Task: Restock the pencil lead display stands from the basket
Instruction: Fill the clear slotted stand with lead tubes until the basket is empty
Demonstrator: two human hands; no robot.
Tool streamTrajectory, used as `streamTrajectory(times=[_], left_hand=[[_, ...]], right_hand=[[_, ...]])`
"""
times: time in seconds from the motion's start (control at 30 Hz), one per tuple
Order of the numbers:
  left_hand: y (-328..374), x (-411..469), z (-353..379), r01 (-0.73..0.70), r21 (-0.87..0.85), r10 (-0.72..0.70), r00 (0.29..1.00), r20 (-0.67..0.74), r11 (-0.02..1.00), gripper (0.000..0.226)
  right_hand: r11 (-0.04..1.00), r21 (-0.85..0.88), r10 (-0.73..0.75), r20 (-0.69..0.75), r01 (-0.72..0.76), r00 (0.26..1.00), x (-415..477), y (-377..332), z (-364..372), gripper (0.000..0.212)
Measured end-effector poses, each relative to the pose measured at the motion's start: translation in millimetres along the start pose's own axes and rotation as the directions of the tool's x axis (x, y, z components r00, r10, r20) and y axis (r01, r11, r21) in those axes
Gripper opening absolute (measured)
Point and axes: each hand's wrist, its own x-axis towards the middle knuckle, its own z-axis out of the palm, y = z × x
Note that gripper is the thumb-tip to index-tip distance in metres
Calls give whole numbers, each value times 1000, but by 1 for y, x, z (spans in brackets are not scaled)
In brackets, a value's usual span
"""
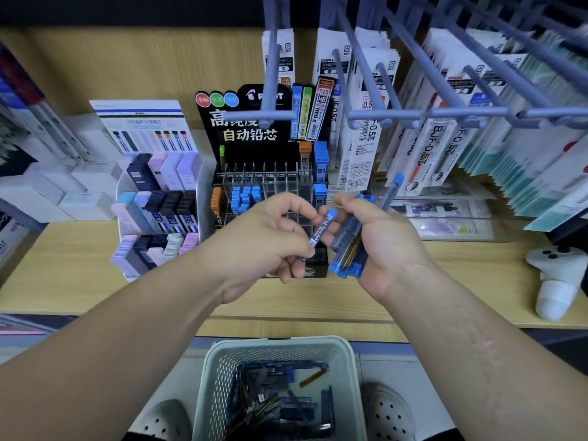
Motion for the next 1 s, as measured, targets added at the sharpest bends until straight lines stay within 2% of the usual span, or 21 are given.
streamTrajectory(times=[0.13,0.23,0.33,0.5,0.63,0.87,1.0], left_hand=[[-2,-11,-16,-5,-11,5,1000,17,1000,63],[-6,-18,-26,-18,14,18,1000,17,1000,67],[-10,-22,-32,-34,77,34,999,0,996,55],[-16,-25,-46,-75,196,104,985,-137,978,26],[-18,-16,-60,-134,251,194,952,-236,959,31],[-17,-1,-71,-296,184,347,843,-412,937,19],[-17,6,-70,-358,226,423,785,-452,906,16]], right_hand=[[999,-45,4,28,-3,1000,-5,4,7,18],[993,-115,36,111,-23,993,-12,10,15,14],[986,-165,57,149,-32,987,-16,16,24,9],[987,-150,79,186,-52,979,-21,23,34,10],[986,-152,92,167,-66,982,-21,26,36,13],[987,-140,89,109,-73,990,-14,24,30,15],[988,-132,98,89,-86,991,-10,22,27,15]])
